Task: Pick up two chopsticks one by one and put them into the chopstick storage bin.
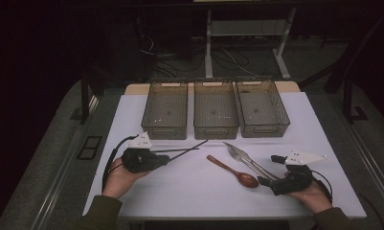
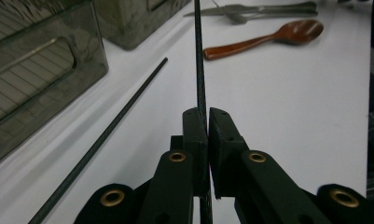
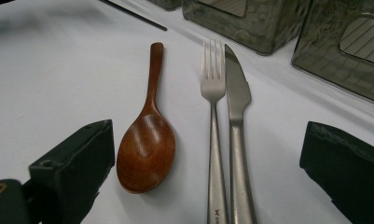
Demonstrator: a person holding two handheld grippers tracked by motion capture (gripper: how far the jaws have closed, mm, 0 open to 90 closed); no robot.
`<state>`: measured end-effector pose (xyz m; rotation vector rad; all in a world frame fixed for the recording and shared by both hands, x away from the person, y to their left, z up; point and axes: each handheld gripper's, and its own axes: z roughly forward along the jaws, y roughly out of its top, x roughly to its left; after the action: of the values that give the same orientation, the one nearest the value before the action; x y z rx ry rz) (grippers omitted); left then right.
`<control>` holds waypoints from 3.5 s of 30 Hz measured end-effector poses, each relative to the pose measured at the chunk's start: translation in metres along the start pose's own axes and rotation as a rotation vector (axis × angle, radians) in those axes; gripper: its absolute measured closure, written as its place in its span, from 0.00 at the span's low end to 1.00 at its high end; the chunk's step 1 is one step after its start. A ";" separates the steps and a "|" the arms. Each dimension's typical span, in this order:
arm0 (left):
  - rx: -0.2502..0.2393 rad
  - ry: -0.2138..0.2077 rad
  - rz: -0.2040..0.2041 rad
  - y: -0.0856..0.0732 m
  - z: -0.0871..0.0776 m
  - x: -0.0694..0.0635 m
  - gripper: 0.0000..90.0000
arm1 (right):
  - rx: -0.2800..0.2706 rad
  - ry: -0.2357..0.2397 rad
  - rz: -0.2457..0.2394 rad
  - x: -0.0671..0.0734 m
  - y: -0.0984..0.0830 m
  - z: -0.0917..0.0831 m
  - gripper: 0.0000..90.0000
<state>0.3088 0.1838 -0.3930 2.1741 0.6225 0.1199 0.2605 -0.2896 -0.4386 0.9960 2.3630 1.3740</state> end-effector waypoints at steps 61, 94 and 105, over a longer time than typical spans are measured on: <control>-0.070 0.177 -0.079 0.071 0.006 0.085 0.95 | -0.040 -0.014 0.026 -0.004 0.002 -0.006 0.03; 0.043 0.355 -0.233 0.081 0.042 0.148 0.95 | -0.050 -0.009 0.036 -0.006 0.002 -0.008 0.03; 0.053 0.371 -0.226 0.081 0.048 0.146 0.83 | -0.054 -0.013 0.039 -0.006 0.002 -0.009 0.03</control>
<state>0.4821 0.1772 -0.3799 2.1308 1.0863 0.3952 0.2615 -0.2992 -0.4326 1.0377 2.2956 1.4326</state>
